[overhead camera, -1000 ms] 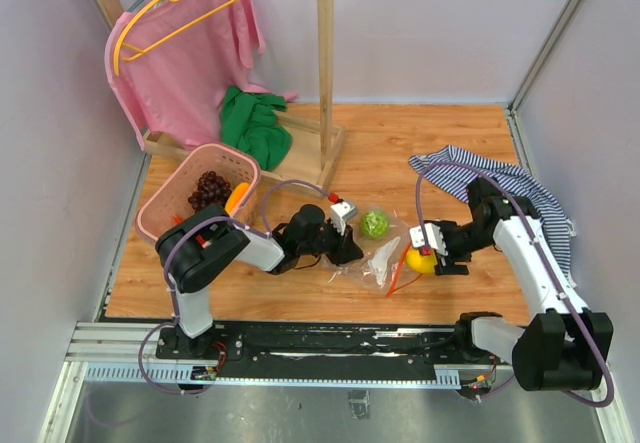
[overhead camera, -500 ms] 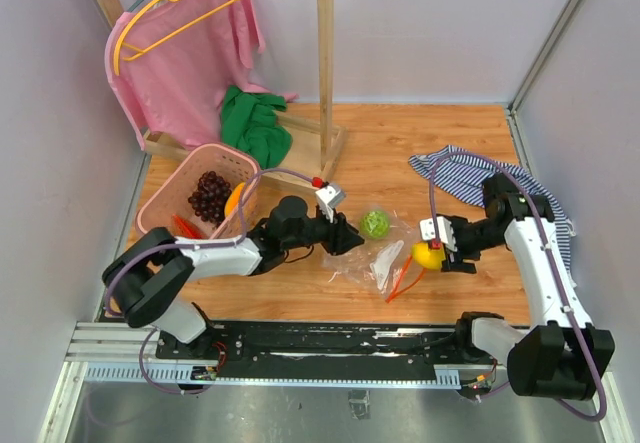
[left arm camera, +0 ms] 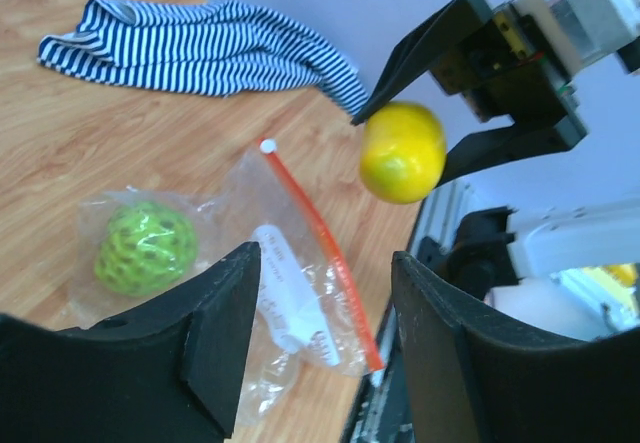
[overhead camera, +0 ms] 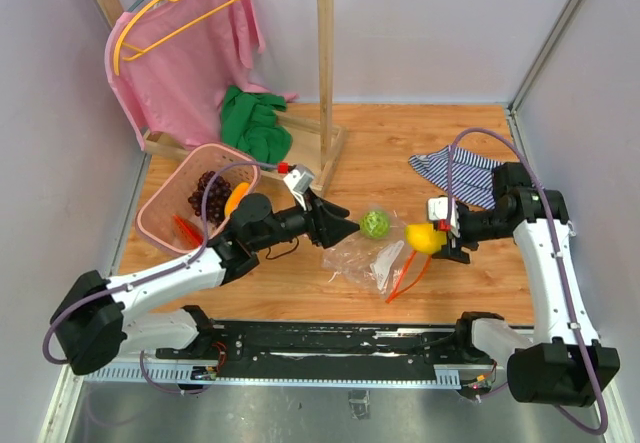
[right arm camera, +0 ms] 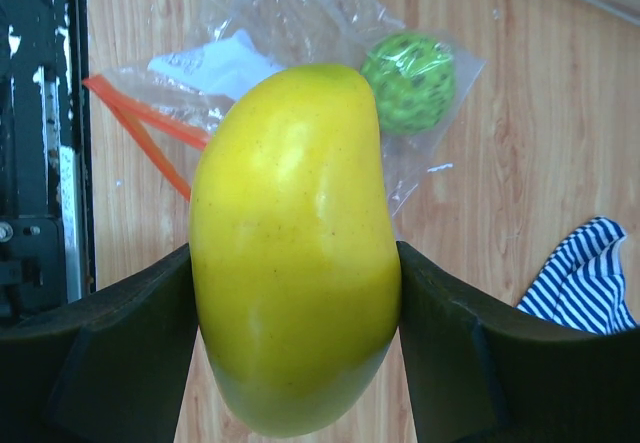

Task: Open the zip-top bag and remove the fake food
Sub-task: Pick up the fake fruit from the zipper food storage bag, then place the fake fruit in the bin.

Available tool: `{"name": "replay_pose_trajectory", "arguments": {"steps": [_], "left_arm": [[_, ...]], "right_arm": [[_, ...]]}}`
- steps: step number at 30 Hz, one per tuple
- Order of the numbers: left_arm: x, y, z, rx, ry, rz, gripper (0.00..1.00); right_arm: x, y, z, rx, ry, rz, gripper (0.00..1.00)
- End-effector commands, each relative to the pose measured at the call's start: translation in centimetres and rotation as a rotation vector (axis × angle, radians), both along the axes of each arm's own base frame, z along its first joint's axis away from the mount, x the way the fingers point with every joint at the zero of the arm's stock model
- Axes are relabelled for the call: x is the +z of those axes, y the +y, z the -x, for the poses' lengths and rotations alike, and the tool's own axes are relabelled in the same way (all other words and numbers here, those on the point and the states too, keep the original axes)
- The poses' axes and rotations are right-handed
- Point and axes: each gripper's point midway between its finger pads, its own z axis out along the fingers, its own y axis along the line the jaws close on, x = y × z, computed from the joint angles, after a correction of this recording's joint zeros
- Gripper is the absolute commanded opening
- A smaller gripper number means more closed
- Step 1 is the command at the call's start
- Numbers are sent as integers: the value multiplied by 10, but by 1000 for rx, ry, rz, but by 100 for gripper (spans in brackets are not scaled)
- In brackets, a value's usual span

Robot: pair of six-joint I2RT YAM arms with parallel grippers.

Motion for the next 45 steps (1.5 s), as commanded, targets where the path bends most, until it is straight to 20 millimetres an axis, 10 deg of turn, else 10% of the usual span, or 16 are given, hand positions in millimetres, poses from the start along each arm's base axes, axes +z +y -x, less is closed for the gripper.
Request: {"name": "replay_pose_trajectory", "arguments": {"steps": [1, 18, 45], "left_arm": [[30, 13, 4, 38, 74, 127, 61], [105, 50, 21, 36, 318, 616, 96], [91, -36, 0, 317, 519, 412, 99]], "right_arm": [[32, 16, 4, -66, 29, -143, 15], [96, 49, 1, -147, 126, -372, 14], [96, 95, 7, -15, 174, -342, 14]]}}
